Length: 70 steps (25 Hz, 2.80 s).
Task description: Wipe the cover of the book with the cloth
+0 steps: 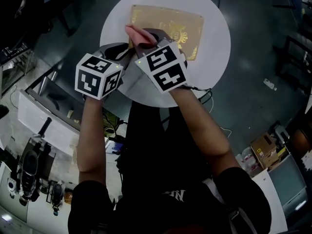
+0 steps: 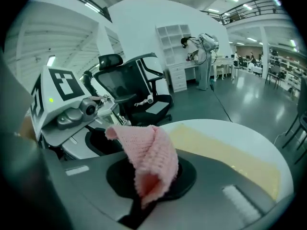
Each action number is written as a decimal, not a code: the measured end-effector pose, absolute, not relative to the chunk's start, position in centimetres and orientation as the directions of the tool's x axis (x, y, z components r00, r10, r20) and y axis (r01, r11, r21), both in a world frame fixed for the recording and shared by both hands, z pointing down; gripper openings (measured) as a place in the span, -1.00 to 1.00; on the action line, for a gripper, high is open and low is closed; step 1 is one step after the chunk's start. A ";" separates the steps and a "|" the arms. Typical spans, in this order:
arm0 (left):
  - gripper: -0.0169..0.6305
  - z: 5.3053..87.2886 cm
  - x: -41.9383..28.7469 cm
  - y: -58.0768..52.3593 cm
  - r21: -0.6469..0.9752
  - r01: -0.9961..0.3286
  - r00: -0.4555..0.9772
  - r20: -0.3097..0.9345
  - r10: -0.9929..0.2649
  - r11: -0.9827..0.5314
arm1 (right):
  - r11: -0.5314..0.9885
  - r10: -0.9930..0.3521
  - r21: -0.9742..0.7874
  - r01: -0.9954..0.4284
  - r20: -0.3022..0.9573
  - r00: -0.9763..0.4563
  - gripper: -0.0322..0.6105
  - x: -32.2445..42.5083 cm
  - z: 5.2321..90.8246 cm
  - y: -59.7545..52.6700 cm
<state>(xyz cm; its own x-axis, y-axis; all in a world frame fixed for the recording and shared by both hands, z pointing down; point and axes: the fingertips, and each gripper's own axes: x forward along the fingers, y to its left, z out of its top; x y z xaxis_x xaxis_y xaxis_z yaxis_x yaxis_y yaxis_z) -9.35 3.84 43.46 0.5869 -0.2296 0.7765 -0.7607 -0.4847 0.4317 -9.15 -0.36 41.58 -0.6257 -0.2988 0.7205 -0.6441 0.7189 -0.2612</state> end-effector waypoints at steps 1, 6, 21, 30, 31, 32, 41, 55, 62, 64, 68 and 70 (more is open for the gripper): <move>-0.69 43.5 -9.4 3.8 0.431 -0.761 0.587 0.776 -0.232 -0.485 | 0.729 -0.295 -0.245 -0.639 0.730 -0.617 -0.87 -9.4 41.9 -0.3; -0.68 43.7 -9.8 3.9 0.423 -0.760 0.582 0.780 -0.228 -0.493 | 0.757 -0.304 -0.172 -0.630 0.761 -0.572 -0.87 -10.3 42.7 -0.2; -0.68 43.7 -9.5 3.9 0.413 -0.759 0.571 0.793 -0.211 -0.503 | 0.704 -0.347 -0.148 -0.695 0.781 -0.519 -0.87 -3.3 42.8 -0.4; -0.68 43.6 -9.3 3.8 0.407 -0.760 0.565 0.800 -0.205 -0.507 | 0.649 -0.390 -0.125 -0.751 0.792 -0.469 -0.87 1.8 42.9 -1.0; -0.68 43.6 -9.3 3.8 0.406 -0.760 0.564 0.800 -0.204 -0.508 | 0.642 -0.396 -0.119 -0.757 0.794 -0.461 -0.87 2.4 42.9 -1.0; -0.68 43.6 -9.3 3.8 0.404 -0.760 0.562 0.801 -0.204 -0.508 | 0.636 -0.402 -0.112 -0.764 0.796 -0.452 -0.87 3.0 42.9 -1.1; -0.68 43.5 -9.2 3.8 0.395 -0.765 0.555 0.805 -0.209 -0.509 | 0.557 -0.445 -0.068 -0.828 0.817 -0.367 -0.87 9.7 42.9 -1.4; -0.69 43.7 -9.6 3.7 0.388 -0.776 0.551 0.801 -0.235 -0.497 | 0.613 -0.385 -0.322 -0.721 0.676 -0.629 -0.87 -1.2 39.0 0.6; -0.69 43.6 -9.7 4.0 0.368 -0.786 0.539 0.801 -0.261 -0.497 | 0.760 -0.251 -0.273 -0.589 0.713 -0.654 -0.87 -9.2 41.1 1.4; -0.70 43.6 -9.7 4.1 0.364 -0.789 0.537 0.801 -0.266 -0.495 | 0.775 -0.228 -0.264 -0.574 0.731 -0.643 -0.87 -9.8 41.7 1.3; -0.70 43.6 -9.6 4.1 0.365 -0.791 0.537 0.799 -0.271 -0.491 | 0.776 -0.194 -0.266 -0.572 0.762 -0.618 -0.87 -10.0 42.6 1.4; -0.70 43.6 -9.7 4.1 0.363 -0.791 0.535 0.801 -0.269 -0.493 | 0.775 -0.187 -0.268 -0.572 0.768 -0.613 -0.87 -10.1 42.8 1.4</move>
